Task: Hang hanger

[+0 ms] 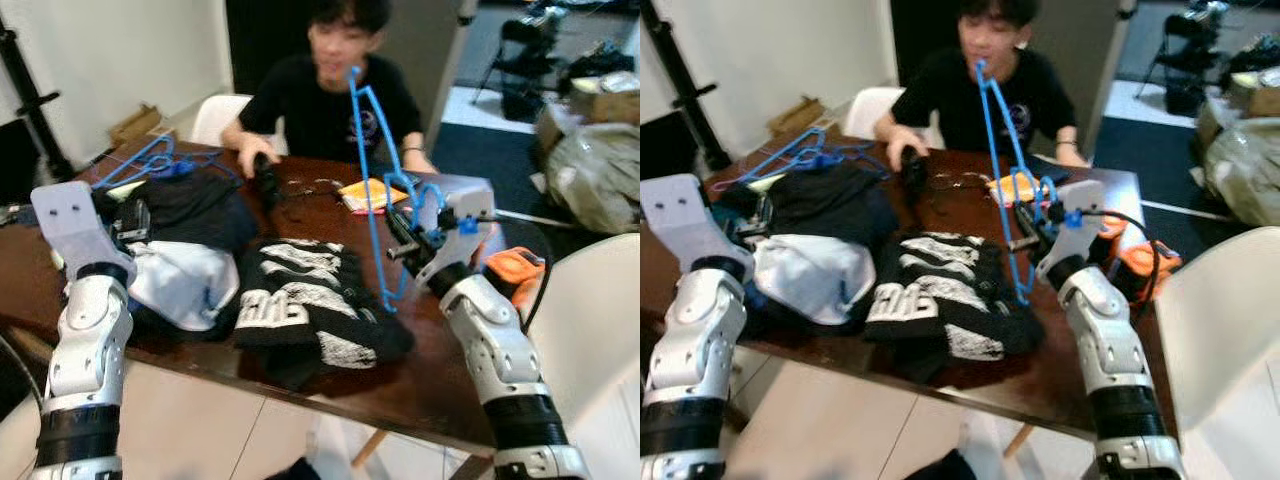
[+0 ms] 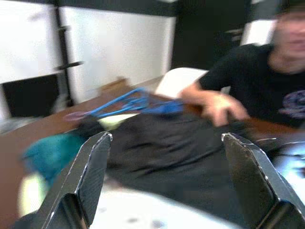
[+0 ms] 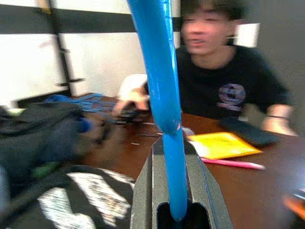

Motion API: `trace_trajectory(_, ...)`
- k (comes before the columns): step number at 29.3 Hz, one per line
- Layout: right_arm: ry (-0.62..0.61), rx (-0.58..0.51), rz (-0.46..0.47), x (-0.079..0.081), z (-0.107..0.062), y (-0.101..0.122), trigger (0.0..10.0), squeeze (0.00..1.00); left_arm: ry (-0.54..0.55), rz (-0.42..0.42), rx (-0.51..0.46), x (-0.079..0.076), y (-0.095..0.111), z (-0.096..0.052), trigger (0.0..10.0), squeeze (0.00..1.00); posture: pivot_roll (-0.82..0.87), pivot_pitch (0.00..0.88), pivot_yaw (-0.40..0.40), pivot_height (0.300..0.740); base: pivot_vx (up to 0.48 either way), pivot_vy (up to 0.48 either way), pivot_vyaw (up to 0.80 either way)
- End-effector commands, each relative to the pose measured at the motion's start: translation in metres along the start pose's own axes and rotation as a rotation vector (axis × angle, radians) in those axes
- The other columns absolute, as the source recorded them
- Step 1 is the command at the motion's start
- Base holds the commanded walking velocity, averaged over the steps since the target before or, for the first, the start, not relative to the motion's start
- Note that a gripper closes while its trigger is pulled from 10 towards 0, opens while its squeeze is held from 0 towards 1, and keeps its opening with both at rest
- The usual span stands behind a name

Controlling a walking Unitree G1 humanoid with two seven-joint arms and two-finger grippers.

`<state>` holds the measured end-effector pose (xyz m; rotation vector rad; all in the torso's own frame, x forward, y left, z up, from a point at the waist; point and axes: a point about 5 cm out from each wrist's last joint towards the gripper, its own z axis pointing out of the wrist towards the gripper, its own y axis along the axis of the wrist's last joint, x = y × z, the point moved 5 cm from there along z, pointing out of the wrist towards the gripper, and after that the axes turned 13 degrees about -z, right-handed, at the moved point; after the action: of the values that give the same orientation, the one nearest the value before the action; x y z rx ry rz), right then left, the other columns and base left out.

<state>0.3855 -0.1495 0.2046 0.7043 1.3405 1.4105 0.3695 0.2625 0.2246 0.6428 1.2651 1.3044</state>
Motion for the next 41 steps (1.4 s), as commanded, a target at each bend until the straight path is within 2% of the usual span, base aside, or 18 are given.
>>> trace_trajectory(1,0.0,0.037,0.008,0.001,-0.001,-0.007,10.0,0.0,0.047,-0.002,-0.004,0.022,0.004,0.006,10.0,0.0,0.01,0.0,-0.019,0.74,0.0,0.0,-0.56)
trace_trajectory(5,-0.022,0.047,-0.001,-0.007,-0.004,-0.008,10.0,0.0,0.111,-0.023,-0.011,0.044,0.008,0.014,10.0,0.0,0.0,0.0,-0.016,0.74,0.0,0.0,-0.8)
trace_trajectory(6,-0.022,0.047,-0.001,-0.007,-0.004,-0.008,10.0,0.0,0.111,-0.023,-0.011,0.044,0.008,0.014,10.0,0.0,0.0,0.0,-0.016,0.74,0.0,0.0,-0.8)
trace_trajectory(9,-0.034,0.051,-0.02,-0.012,-0.006,-0.008,10.0,0.0,0.2,-0.019,-0.015,0.068,0.01,0.02,10.0,0.0,-0.01,0.0,-0.013,0.74,0.0,0.0,-0.53)
trace_trajectory(14,-0.036,0.049,-0.023,-0.012,-0.007,-0.007,10.0,0.0,0.223,-0.02,-0.013,0.074,0.01,0.021,10.0,0.0,-0.01,0.0,-0.013,0.74,0.0,0.0,0.0)
trace_trajectory(15,-0.039,0.05,-0.029,-0.014,-0.009,-0.007,10.0,0.0,0.253,-0.023,-0.004,0.082,0.008,0.022,10.0,0.0,-0.01,0.0,-0.011,0.74,0.0,0.0,0.0)
trace_trajectory(18,-0.039,0.05,-0.029,-0.014,-0.009,-0.007,10.0,0.0,0.253,-0.023,-0.004,0.082,0.008,0.022,10.0,0.0,-0.01,0.0,-0.011,0.74,0.0,0.0,0.0)
trace_trajectory(20,-0.051,0.073,-0.047,-0.02,-0.019,-0.009,10.0,0.0,0.365,-0.07,0.027,0.107,0.004,0.025,10.0,0.0,-0.04,0.002,-0.012,0.74,0.0,0.0,0.0)
trace_trajectory(23,-0.051,0.073,-0.047,-0.02,-0.019,-0.009,10.0,0.0,0.365,-0.07,0.027,0.107,0.004,0.025,10.0,0.0,-0.04,0.002,-0.012,0.74,0.0,0.0,0.0)
trace_trajectory(24,-0.055,0.09,-0.057,-0.023,-0.025,-0.01,10.0,0.0,0.438,-0.091,0.044,0.121,0.002,0.023,10.0,0.0,-0.05,0.025,-0.017,0.74,0.0,0.0,0.0)
trace_trajectory(26,-0.055,0.09,-0.057,-0.023,-0.025,-0.01,10.0,0.0,0.438,-0.091,0.044,0.121,0.002,0.023,10.0,0.0,-0.05,0.025,-0.017,0.74,0.0,0.0,0.0)
trace_trajectory(27,-0.054,0.108,-0.069,-0.028,-0.032,-0.011,10.0,0.0,0.503,-0.104,0.08,0.136,-0.004,0.019,10.0,0.0,-0.06,0.074,-0.034,0.74,0.0,0.0,0.0)
trace_trajectory(28,-0.054,0.108,-0.069,-0.028,-0.032,-0.011,10.0,0.0,0.503,-0.104,0.08,0.136,-0.004,0.019,10.0,0.0,-0.06,0.074,-0.034,0.74,0.0,0.0,0.0)
trace_trajectory(30,-0.031,0.139,-0.093,-0.032,-0.041,-0.008,10.0,0.0,0.548,-0.129,0.147,0.152,-0.01,0.016,10.0,0.0,-0.07,0.141,-0.059,0.74,0.0,0.0,0.0)
trace_trajectory(38,0.028,0.176,-0.109,-0.028,-0.05,-0.007,10.0,0.0,0.546,-0.052,0.156,0.164,0.007,0.022,10.0,0.0,-0.09,0.187,-0.099,0.74,0.0,0.0,0.0)
trace_trajectory(39,0.036,0.177,-0.107,-0.027,-0.05,-0.007,10.0,0.0,0.545,-0.027,0.154,0.166,0.011,0.023,10.0,0.0,-0.09,0.195,-0.109,0.74,0.0,0.0,0.0)
trace_trajectory(40,0.048,0.184,-0.106,-0.025,-0.049,-0.006,10.0,0.0,0.515,0.05,0.144,0.166,0.021,0.028,10.0,0.0,-0.09,0.202,-0.116,0.74,0.0,0.0,0.0)
trace_trajectory(41,0.048,0.184,-0.106,-0.025,-0.049,-0.006,10.0,0.0,0.515,0.05,0.144,0.166,0.021,0.028,10.0,0.0,-0.09,0.202,-0.116,0.74,0.0,0.0,0.0)
